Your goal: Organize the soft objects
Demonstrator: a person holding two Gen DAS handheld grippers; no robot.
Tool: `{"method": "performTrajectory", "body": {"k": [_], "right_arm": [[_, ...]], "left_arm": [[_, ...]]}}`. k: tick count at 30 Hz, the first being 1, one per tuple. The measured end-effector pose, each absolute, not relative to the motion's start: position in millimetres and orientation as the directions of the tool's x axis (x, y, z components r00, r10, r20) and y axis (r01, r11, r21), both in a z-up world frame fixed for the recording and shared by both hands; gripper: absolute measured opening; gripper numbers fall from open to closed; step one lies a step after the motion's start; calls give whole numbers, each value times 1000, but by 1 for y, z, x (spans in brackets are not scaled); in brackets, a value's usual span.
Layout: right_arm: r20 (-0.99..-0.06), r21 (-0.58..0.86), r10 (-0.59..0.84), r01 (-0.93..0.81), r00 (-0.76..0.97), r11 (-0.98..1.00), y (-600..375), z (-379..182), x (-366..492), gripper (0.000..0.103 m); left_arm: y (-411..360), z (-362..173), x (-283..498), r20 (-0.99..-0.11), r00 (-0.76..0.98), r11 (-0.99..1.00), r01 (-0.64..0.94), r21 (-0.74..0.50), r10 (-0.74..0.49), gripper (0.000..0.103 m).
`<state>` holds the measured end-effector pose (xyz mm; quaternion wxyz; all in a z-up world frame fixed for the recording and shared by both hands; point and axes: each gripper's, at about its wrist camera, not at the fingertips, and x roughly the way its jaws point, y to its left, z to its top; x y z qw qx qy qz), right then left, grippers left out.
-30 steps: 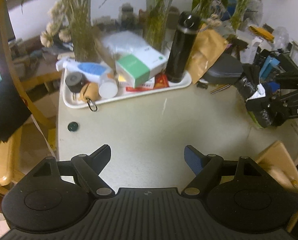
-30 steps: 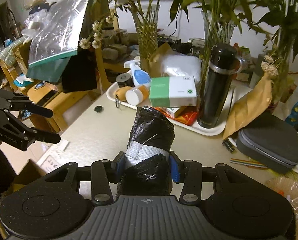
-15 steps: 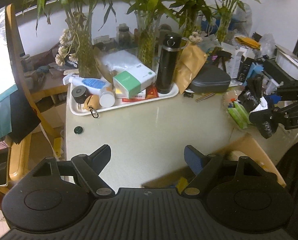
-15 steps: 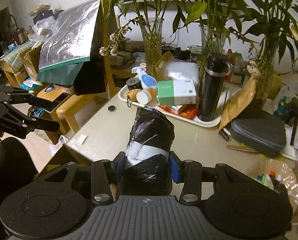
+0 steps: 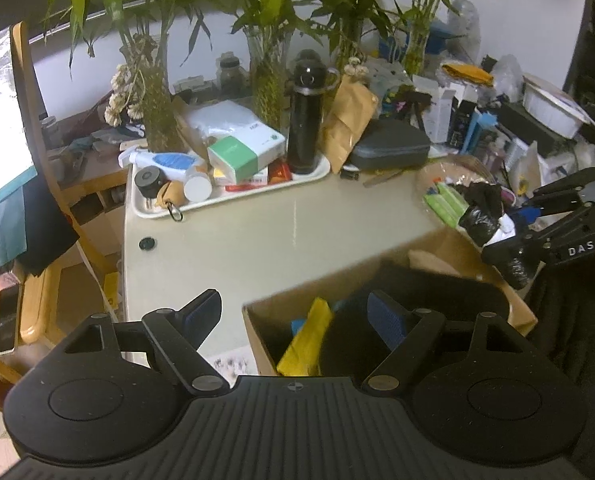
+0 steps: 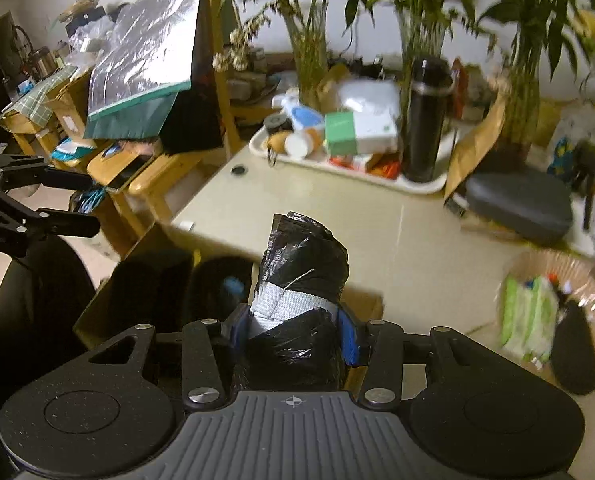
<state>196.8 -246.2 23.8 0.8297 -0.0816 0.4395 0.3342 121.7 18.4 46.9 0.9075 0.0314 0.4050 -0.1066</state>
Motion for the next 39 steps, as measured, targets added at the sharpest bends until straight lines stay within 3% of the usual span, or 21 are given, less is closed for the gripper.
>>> {"method": "performTrajectory", "body": {"k": [9,11,13,20,32,39], "right_arm": [[-837,135,435,-645,333,752,-237,-3,203,51],[-833,145,442,-640,333,754,-238,-3,203,74],[-825,139,442,-632,352,762,-240,1,200,86],[-788,72,416,-604,453,794,-250,19,183,102],[-712,47,428,-570,557,820,-265,39,130,103],[-645,22,437,-556,627,831,-263,43,101,103]], "left_arm": [[14,37,107,-756,635,977,213,-27,-159,81],[14,37,105,-755,635,976,218,-26,-162,81],[14,37,102,-756,635,975,222,-20,-160,81],[13,36,90,-755,639,976,217,-13,-152,81],[12,38,64,-700,695,981,191,-38,-162,83],[12,38,51,-638,756,988,140,-59,-146,95]]}}
